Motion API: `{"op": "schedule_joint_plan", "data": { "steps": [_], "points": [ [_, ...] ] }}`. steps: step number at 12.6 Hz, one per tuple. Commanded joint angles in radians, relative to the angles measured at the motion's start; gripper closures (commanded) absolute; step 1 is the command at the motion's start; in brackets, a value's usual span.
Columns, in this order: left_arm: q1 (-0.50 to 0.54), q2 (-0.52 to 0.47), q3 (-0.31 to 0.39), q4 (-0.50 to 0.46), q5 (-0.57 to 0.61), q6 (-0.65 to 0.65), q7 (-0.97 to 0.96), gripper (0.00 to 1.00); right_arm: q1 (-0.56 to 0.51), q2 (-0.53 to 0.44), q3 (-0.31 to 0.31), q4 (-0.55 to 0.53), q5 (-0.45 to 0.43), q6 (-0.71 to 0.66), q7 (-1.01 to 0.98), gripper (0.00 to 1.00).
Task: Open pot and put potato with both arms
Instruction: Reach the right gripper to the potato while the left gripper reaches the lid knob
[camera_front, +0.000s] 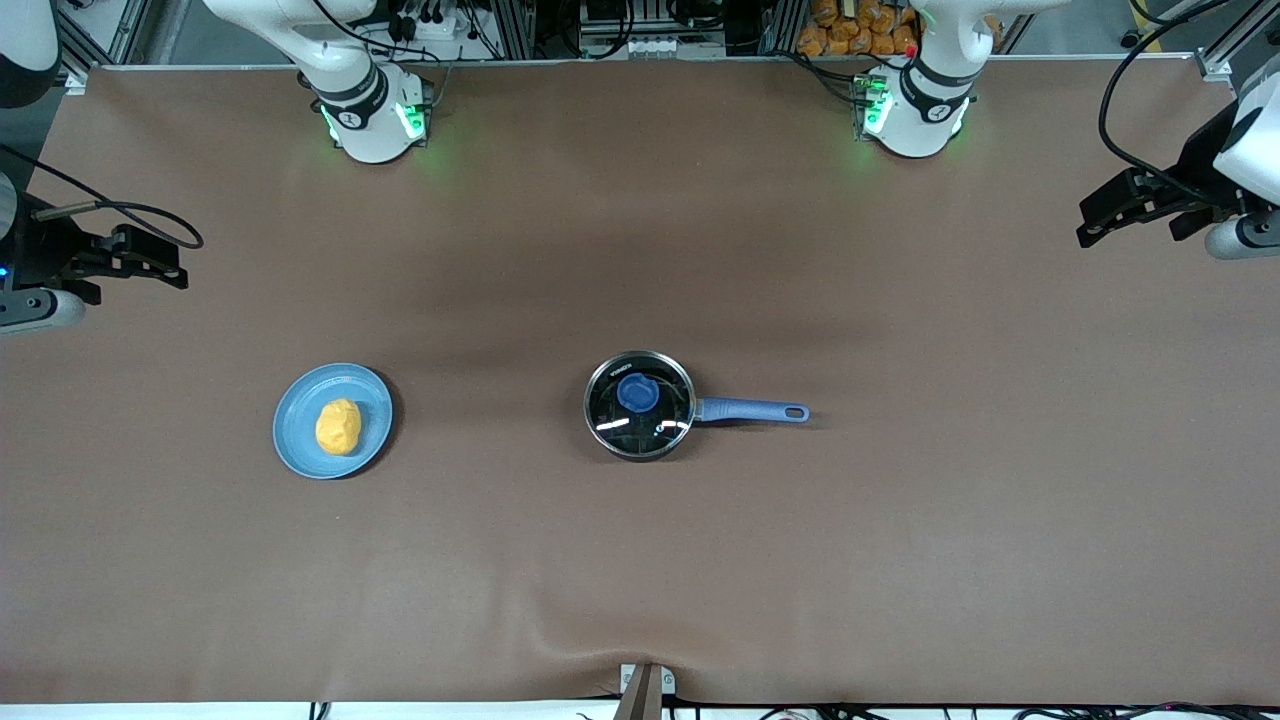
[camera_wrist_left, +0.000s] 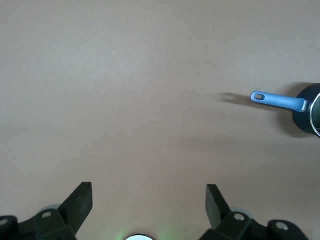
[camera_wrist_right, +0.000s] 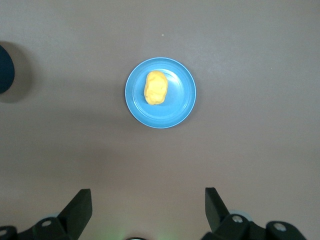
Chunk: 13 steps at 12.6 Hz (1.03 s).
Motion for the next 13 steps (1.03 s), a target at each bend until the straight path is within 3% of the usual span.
{"op": "schedule_joint_plan", "data": {
  "steps": [1,4,7,10,13],
  "points": [
    [0.003,-0.006,-0.005,0.001,0.021,-0.008,0.017,0.00,-0.009,-0.004,0.005,0.004,0.007,-0.012,-0.014,0.00],
    [0.000,-0.005,-0.005,0.005,0.024,-0.007,0.011,0.00,-0.009,0.004,0.005,0.001,0.007,-0.004,-0.014,0.00],
    [-0.018,0.079,-0.011,0.050,0.012,-0.007,0.008,0.00,0.003,0.043,0.008,-0.010,0.001,0.031,-0.014,0.00],
    [-0.125,0.179,-0.040,0.080,0.009,0.050,-0.034,0.00,-0.001,0.140,0.010,-0.034,0.008,0.091,-0.014,0.00],
    [-0.292,0.265,-0.039,0.086,0.010,0.139,-0.301,0.00,-0.004,0.214,0.010,-0.077,0.039,0.170,-0.017,0.00]
  ]
}}
